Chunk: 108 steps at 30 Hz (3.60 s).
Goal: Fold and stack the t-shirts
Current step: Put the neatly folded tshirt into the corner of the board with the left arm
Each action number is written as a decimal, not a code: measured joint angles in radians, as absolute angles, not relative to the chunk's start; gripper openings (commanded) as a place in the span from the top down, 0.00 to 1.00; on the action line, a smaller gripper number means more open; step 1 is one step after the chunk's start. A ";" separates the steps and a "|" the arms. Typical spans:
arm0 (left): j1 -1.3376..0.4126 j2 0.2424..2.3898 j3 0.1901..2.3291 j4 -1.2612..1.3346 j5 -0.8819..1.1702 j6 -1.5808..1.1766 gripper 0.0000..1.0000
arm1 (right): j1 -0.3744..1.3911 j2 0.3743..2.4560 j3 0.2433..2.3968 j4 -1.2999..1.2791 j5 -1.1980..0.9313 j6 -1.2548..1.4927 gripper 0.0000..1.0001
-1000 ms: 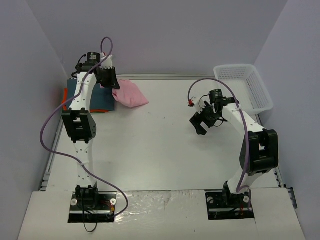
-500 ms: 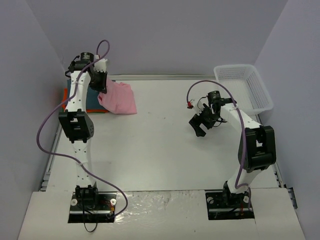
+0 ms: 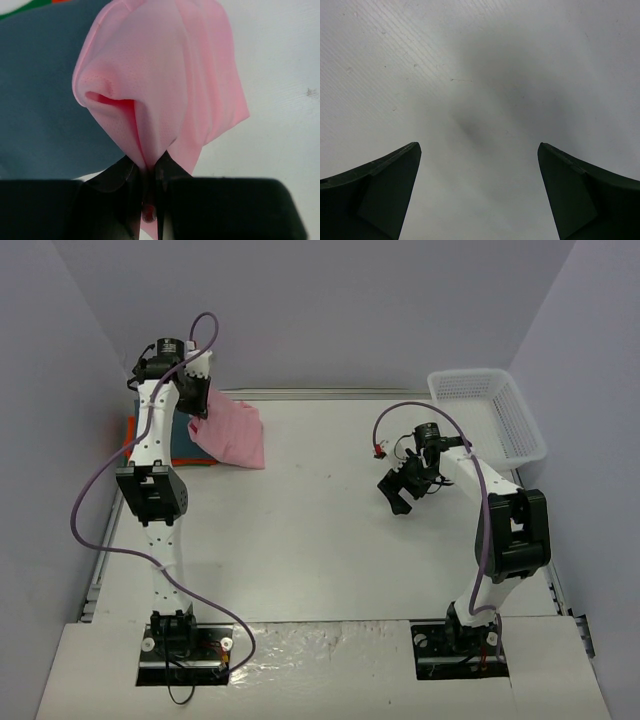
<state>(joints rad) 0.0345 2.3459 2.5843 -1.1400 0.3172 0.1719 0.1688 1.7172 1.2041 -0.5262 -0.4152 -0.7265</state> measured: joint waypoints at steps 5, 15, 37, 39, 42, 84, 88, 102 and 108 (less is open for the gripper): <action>0.026 2.321 2.629 -1.115 0.317 0.165 0.98 | 0.169 1.718 1.204 -0.526 -0.414 -0.727 0.00; 0.013 2.254 2.629 -1.080 0.270 0.179 0.98 | 0.169 1.734 1.204 -0.526 -0.408 -0.726 0.00; 0.088 2.211 2.629 -1.079 0.231 0.235 0.98 | 0.169 1.767 1.200 -0.522 -0.407 -0.725 0.00; 0.093 2.204 2.629 -1.079 0.231 0.240 0.98 | 0.169 1.768 1.200 -0.522 -0.406 -0.723 0.00; 0.101 2.194 2.617 -1.078 0.232 0.250 0.98 | 0.169 1.770 1.200 -0.522 -0.402 -0.722 0.00; 0.235 2.202 2.434 -0.933 0.259 0.341 0.98 | 0.138 1.857 1.197 -0.512 -0.359 -0.696 0.00; 0.245 2.203 2.424 -0.908 0.240 0.365 0.80 | 0.109 1.857 1.196 -0.510 -0.383 -0.696 0.00; 0.262 2.187 2.189 -0.629 -0.045 0.476 0.19 | 0.064 1.848 1.186 -0.497 -0.407 -0.697 0.00; 0.262 2.003 2.083 -0.617 -0.049 0.440 0.18 | 0.064 1.829 1.171 -0.503 -0.427 -0.698 0.00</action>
<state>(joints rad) 0.2623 2.0033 2.0834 -0.6170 -0.0490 0.4404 0.0639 1.8294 1.1713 -0.5026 -0.4271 -0.6983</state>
